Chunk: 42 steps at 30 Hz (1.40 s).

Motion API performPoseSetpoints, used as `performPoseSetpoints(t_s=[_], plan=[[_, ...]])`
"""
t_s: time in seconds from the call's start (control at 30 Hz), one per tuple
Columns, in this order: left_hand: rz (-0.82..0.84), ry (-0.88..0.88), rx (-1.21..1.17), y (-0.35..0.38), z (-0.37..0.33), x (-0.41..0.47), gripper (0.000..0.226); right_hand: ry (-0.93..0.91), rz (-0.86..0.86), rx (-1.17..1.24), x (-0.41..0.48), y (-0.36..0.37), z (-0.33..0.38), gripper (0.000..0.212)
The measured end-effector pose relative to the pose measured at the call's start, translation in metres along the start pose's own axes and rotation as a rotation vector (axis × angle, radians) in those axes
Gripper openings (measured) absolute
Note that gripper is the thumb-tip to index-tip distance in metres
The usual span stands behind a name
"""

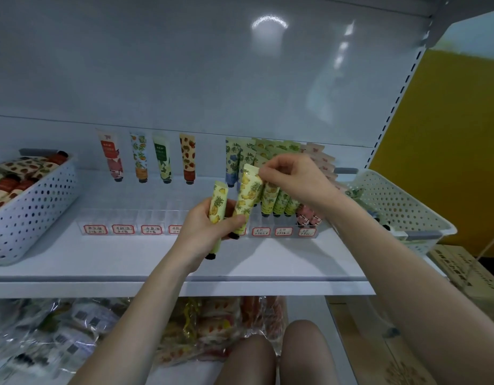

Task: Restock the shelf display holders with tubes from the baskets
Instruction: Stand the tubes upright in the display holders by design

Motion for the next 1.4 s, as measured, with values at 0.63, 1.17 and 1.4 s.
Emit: performPoseSetpoints(t_s=[0.63, 1.17, 1.4], plan=[[-0.163, -0.285, 0.141, 0.001, 0.039, -0.002, 0.019, -0.080, -0.304, -0.614, 0.052, 0.009, -0.015, 0.026], [-0.182, -0.322, 0.060, 0.002, 0.044, 0.000, 0.012, -0.105, -0.334, -0.970, 0.053, 0.029, -0.011, 0.017], [-0.170, -0.301, 0.060, 0.005, 0.042, 0.003, 0.013, -0.108, -0.316, -0.962, 0.052, 0.030, -0.009, 0.018]])
Point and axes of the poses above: each hand's wrist, its own x-axis towards the middle knuckle, its own y-axis out of the palm, z = x × y, the point moved 1 cm from there along x, towards the middle knuckle, and after that the axes turned 12 degrees about y, right-handed, at the moved point
